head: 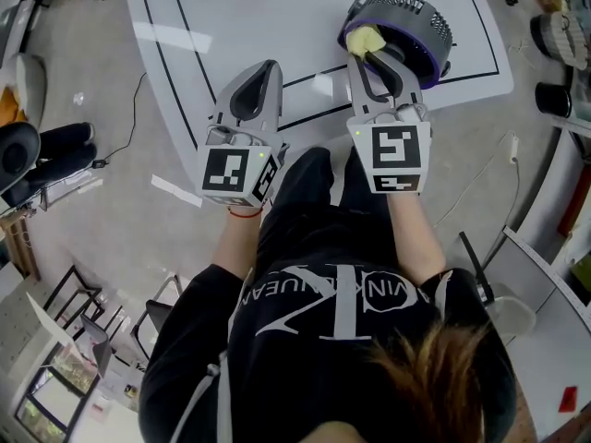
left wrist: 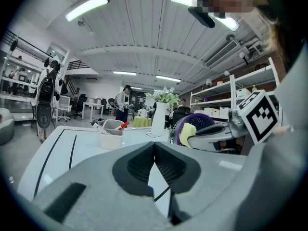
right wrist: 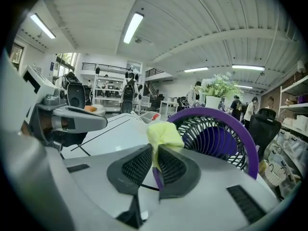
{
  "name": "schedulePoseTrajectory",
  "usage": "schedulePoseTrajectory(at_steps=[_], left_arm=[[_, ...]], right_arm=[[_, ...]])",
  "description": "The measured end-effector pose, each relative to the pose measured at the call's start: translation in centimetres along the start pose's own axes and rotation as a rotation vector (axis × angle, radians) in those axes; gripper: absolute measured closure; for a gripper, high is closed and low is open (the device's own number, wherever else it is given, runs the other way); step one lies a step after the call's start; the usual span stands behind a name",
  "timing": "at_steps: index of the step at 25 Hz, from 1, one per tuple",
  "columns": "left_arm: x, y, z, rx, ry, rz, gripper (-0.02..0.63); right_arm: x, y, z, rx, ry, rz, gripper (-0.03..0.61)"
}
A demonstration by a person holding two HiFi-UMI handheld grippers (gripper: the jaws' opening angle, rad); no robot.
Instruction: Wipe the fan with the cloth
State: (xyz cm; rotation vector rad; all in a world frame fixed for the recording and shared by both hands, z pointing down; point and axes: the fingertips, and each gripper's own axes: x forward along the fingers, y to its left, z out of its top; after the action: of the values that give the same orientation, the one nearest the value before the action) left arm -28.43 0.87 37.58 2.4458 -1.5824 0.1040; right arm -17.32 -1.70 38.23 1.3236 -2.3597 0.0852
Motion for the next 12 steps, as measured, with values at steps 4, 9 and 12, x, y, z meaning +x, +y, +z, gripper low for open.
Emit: schedulePoseTrajectory(at_steps=[4, 9, 12], left_arm=[[-0.5, -0.1, 0.6, 0.006, -0.011, 0.006, 0.603], [-1.1, -0.9, 1.6, 0.015, -0.033, 0.012, 0.603], [-1.1, -1.0, 2.2, 0.017, -0.045, 0.013, 0.603]], right_arm=[[-0.7, -0.3, 0.8, -0.011, -0.024, -0.015, 0.538], [-2.2, -0.8, 1.9, -0.029, -0.052, -0.027, 0.538], [-2.6, -1.0, 2.4, -0.039, -0.061, -0.029, 0.538]])
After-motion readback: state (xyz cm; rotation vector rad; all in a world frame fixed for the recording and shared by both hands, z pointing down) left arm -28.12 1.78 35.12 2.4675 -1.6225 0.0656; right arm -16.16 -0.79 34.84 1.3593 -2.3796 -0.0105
